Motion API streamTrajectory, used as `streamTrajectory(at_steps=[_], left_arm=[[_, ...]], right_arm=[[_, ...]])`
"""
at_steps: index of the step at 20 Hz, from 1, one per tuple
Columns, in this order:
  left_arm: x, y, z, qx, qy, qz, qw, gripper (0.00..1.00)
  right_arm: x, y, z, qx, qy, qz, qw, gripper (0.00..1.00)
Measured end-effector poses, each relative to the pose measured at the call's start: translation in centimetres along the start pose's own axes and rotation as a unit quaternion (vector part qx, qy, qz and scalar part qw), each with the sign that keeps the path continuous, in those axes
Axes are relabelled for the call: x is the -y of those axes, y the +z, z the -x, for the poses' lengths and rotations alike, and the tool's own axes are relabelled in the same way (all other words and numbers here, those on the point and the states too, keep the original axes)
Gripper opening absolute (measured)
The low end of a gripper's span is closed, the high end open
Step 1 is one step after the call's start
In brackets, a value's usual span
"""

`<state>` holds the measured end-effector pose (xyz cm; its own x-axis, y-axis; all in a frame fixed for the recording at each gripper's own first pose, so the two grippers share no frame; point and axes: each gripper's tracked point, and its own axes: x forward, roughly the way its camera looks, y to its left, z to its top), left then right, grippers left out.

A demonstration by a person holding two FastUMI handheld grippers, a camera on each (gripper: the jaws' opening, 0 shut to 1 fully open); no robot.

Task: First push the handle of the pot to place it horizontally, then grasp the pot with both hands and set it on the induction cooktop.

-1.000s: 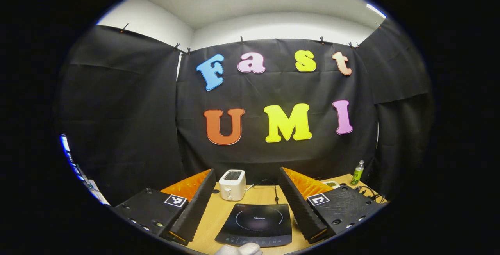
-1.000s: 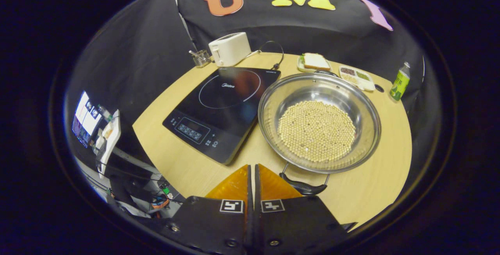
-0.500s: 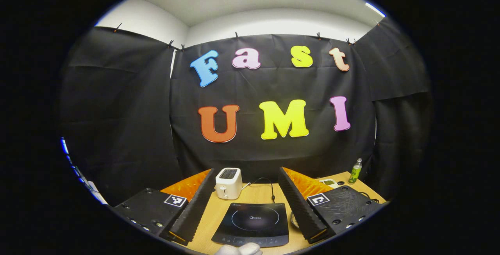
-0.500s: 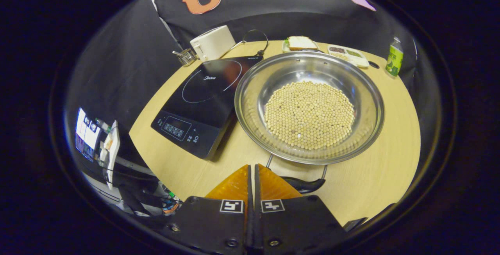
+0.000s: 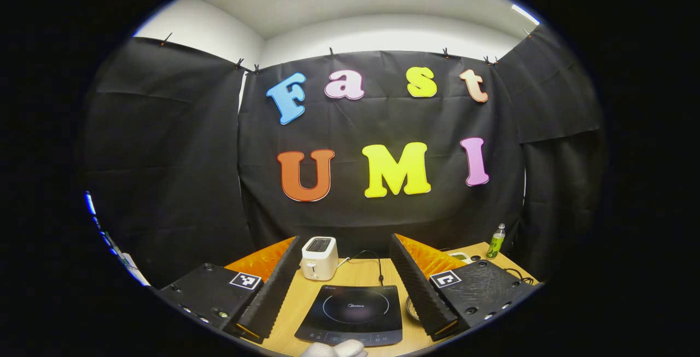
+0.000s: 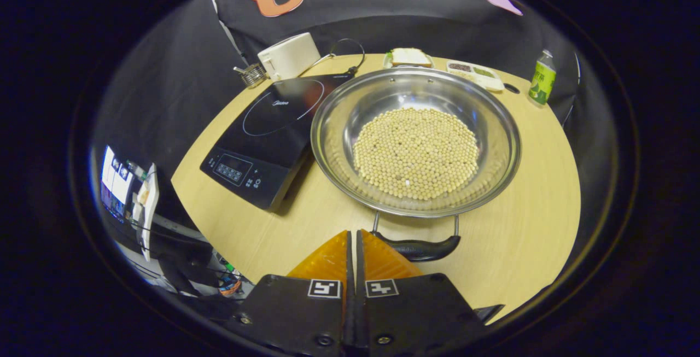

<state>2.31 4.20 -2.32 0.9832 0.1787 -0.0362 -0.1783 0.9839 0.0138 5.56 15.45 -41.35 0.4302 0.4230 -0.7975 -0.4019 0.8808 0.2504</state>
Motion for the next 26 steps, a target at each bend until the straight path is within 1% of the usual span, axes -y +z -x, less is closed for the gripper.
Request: streamTrajectory(at_steps=[7, 8, 9, 10, 11, 18, 20, 21, 22, 26], left_arm=[[-0.4, -0.4, 0.2, 0.000, 0.004, -0.001, 1.000, 0.96], [-0.4, -0.5, 0.2, 0.000, 0.005, -0.002, 1.000, 0.96], [-0.4, -0.5, 0.2, -0.001, 0.005, -0.003, 1.000, 0.96], [-0.4, -0.5, 0.2, 0.000, 0.006, -0.004, 1.000, 0.96], [-0.4, -0.4, 0.2, 0.000, 0.006, -0.005, 1.000, 0.96], [0.3, -0.6, -0.5, 0.001, 0.007, -0.004, 1.000, 0.96], [0.4, -0.6, -0.7, 0.002, 0.007, -0.005, 1.000, 0.96], [0.6, -0.7, -0.9, 0.002, 0.007, -0.006, 1.000, 0.96], [0.6, -0.9, -1.0, 0.001, 0.009, -0.007, 1.000, 0.96], [1.0, -1.3, -1.4, -0.006, 0.014, -0.005, 1.000, 0.96]], right_arm=[[4.3, 0.1, 0.6, 0.004, -0.033, -0.027, 0.999, 0.04], [4.8, 0.1, 0.6, 0.004, -0.040, -0.028, 0.999, 0.04], [5.3, 0.1, 0.8, 0.004, -0.046, -0.027, 0.999, 0.00], [5.9, 0.2, 0.9, 0.004, -0.052, -0.025, 0.998, 0.00], [6.5, 0.3, 1.1, 0.003, -0.057, -0.024, 0.998, 0.04], [10.3, 0.4, 1.6, -0.006, -0.086, -0.017, 0.996, 0.04], [11.1, 0.7, 1.8, -0.007, -0.090, -0.016, 0.996, 0.04], [11.6, 0.8, 1.9, -0.008, -0.092, -0.017, 0.996, 0.00], [12.1, 0.9, 1.9, -0.009, -0.094, -0.017, 0.995, 0.04], [14.0, 1.2, 2.0, -0.011, -0.100, -0.014, 0.995, 0.04]])
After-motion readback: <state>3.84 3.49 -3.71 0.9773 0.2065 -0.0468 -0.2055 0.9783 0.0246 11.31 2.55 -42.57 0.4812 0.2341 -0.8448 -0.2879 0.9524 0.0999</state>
